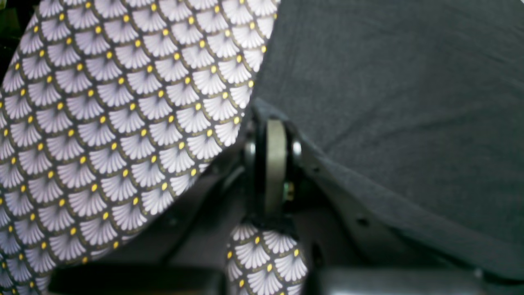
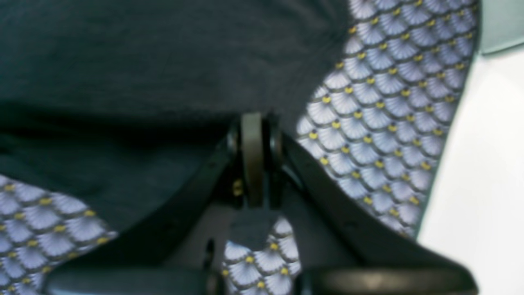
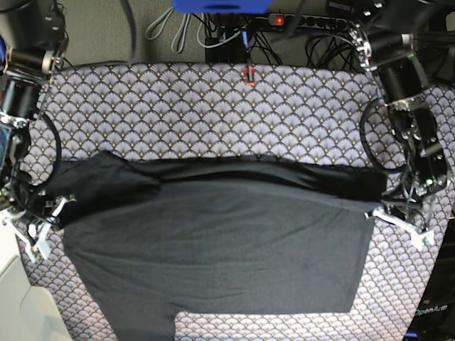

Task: Fold the T-shirt properly
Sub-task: 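Lift both shoulder corners and pull them across toward the hem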

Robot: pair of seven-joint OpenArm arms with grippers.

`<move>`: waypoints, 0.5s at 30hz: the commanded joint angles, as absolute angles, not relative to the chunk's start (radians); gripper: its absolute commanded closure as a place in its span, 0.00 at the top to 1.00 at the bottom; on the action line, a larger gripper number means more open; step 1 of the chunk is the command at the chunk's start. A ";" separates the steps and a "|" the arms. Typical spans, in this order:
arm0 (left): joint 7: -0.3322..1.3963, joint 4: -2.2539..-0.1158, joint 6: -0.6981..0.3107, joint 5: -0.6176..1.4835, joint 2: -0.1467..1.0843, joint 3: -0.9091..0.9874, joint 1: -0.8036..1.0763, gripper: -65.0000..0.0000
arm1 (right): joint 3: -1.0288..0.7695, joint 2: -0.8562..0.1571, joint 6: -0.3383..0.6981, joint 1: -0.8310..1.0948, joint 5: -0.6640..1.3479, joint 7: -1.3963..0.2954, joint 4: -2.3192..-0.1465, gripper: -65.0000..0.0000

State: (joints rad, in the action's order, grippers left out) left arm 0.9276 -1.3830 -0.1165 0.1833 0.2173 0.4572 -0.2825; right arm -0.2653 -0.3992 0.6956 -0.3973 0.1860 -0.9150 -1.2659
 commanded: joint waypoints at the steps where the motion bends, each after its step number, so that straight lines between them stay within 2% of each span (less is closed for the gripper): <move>1: 0.900 -1.392 -0.116 0.182 0.231 0.460 -0.302 0.01 | -0.271 -0.417 0.698 -0.438 0.171 -0.889 -1.265 0.00; 15: 0.888 -1.348 -0.116 0.182 0.225 0.458 -0.302 0.02 | -0.269 -0.389 0.698 -0.432 0.156 -0.852 -1.211 0.00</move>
